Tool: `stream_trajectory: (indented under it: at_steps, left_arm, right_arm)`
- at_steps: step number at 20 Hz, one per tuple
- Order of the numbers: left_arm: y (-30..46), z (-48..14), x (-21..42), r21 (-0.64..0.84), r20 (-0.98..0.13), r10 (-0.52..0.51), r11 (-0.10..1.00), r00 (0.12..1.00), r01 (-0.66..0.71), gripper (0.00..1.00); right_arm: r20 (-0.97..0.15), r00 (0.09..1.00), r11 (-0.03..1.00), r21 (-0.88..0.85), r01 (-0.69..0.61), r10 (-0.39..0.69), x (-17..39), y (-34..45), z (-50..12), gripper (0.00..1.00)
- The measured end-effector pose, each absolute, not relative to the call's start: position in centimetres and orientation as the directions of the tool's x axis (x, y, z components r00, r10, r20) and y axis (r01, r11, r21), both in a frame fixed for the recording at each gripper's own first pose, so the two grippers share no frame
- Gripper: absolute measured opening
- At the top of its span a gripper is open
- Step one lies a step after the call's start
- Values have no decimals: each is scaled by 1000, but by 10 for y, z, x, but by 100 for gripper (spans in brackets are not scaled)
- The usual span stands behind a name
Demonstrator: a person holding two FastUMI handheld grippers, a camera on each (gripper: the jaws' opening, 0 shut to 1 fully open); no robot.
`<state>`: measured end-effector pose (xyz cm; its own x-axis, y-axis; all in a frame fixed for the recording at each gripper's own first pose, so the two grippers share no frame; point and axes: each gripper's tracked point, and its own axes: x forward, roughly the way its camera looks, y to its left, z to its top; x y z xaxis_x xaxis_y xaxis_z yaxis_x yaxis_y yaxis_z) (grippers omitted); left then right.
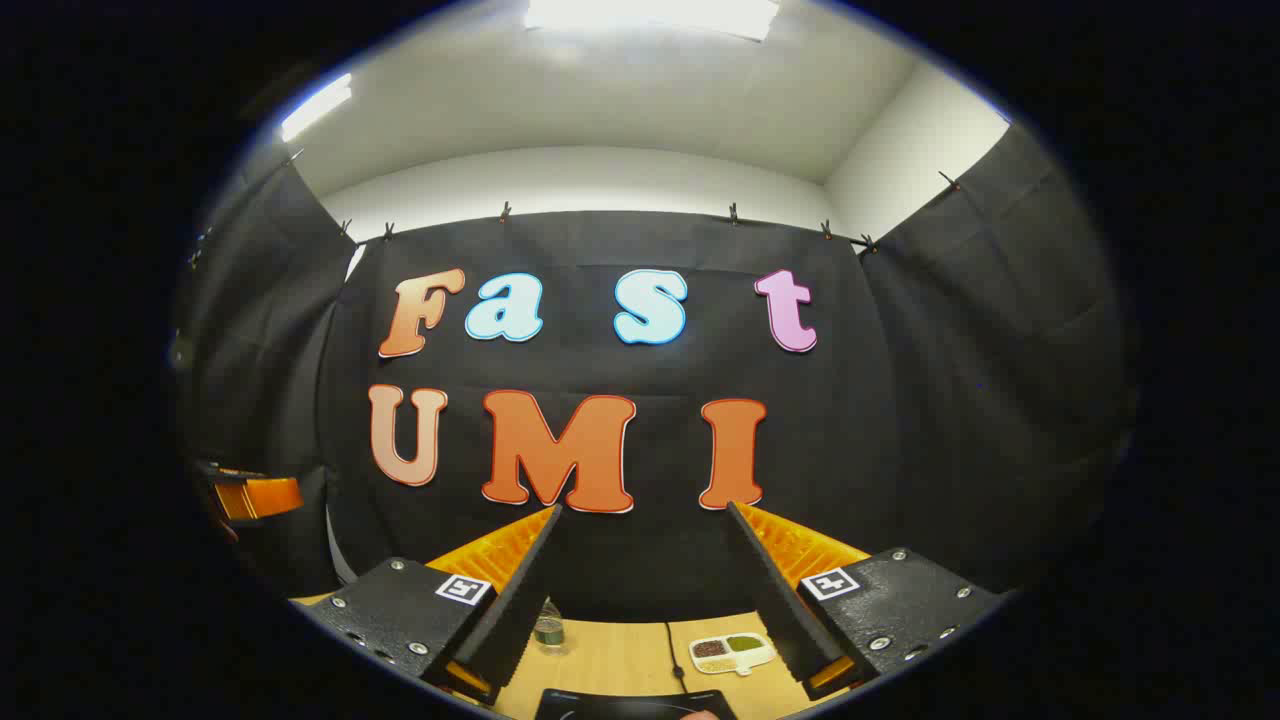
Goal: First push the handle of the pot to place it horizontally, then grasp the pot with both hands and set it on the induction cooktop.
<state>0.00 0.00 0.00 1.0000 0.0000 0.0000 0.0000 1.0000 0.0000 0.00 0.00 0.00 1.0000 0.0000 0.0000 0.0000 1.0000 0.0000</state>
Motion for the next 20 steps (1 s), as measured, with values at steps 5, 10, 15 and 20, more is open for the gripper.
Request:
stream_trajectory:
  at_steps: [5, 10, 15, 20]
  left_arm:
    - [-26, -1, 1, 8, -4, -18, 1000, 1000, 18, 86]
    - [-41, 3, 1, 20, 2, -36, 999, 999, 36, 86]
    - [-44, 11, -2, 40, 18, -33, 999, 999, 32, 88]
    - [-43, 10, -5, 52, 11, -36, 998, 999, 36, 85]
  right_arm:
    - [-11, 1000, 1000, -13, 17, -17, -5, -27, 5, 97]
    - [-25, 998, 998, -3, 55, -55, -10, -52, 5, 97]
    - [-36, 997, 998, 5, 67, -67, -13, -60, 4, 100]
    - [-36, 998, 998, 1, 56, -56, -13, -55, 3, 97]
